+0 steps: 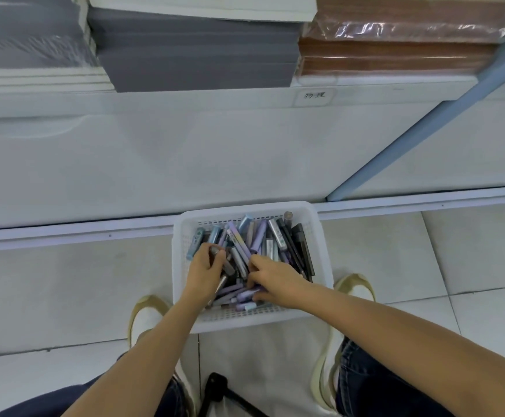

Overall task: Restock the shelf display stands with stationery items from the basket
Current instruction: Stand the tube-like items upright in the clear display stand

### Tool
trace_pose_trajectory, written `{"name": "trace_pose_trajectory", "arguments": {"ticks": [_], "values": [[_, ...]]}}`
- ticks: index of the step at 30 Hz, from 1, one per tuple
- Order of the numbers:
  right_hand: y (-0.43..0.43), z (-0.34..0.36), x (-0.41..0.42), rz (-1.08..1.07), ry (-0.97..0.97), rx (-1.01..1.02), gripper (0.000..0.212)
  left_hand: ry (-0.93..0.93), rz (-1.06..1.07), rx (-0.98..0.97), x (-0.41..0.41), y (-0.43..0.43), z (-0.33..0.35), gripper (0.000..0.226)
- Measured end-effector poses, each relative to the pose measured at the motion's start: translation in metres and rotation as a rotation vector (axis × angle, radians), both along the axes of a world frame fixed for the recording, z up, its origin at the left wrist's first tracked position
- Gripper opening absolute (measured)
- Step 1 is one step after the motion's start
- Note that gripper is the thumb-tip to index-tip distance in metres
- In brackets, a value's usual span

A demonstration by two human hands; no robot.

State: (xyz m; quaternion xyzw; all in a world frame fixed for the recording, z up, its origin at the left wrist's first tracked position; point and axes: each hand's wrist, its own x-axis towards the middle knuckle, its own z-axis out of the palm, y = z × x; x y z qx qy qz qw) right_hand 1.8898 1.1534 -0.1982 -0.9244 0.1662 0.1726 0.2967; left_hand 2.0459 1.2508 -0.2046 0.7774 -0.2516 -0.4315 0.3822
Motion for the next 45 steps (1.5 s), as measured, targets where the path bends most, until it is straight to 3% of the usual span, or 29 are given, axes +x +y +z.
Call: {"name": "trace_pose_trajectory", "arguments": {"ticks": [9, 12, 17, 19, 21, 25, 32, 35, 40, 45], "values": [[-0.021, 0.011, 0.0, -0.533, -0.154, 0.432, 0.017, 0.243, 0.001, -0.045, -0.004, 0.009, 0.007, 0.015], [-0.013, 0.015, 0.008, -0.601, -0.199, 0.548, 0.022, 0.411, -0.002, -0.057, -0.012, 0.009, 0.011, 0.03], [-0.002, 0.018, 0.013, -0.626, -0.225, 0.637, 0.021, 0.526, 0.14, -0.059, -0.016, 0.01, 0.009, 0.028], [-0.004, 0.017, 0.007, -0.547, -0.164, 0.546, 0.018, 0.443, 0.217, -0.022, -0.008, 0.015, 0.005, 0.026], [-0.004, 0.013, 0.001, -0.33, -0.033, 0.421, 0.019, 0.395, 0.246, -0.002, 0.0, 0.02, 0.002, 0.018], [0.005, 0.01, 0.0, 0.008, 0.165, 0.181, 0.027, 0.273, 0.152, 0.031, 0.003, 0.026, 0.002, 0.025], [0.009, 0.012, 0.009, 0.187, 0.316, 0.018, 0.03, 0.309, 0.065, 0.035, -0.002, 0.024, 0.005, 0.029], [0.002, 0.012, 0.007, 0.059, 0.272, 0.205, 0.026, 0.304, 0.049, 0.033, -0.004, 0.022, 0.007, 0.029], [-0.012, 0.017, 0.001, -0.489, -0.033, 0.518, 0.019, 0.395, 0.027, 0.023, -0.014, 0.019, 0.017, 0.021], [-0.015, 0.019, 0.009, -0.604, -0.122, 0.676, 0.026, 0.463, 0.136, 0.034, -0.02, 0.01, 0.021, 0.021]]}}
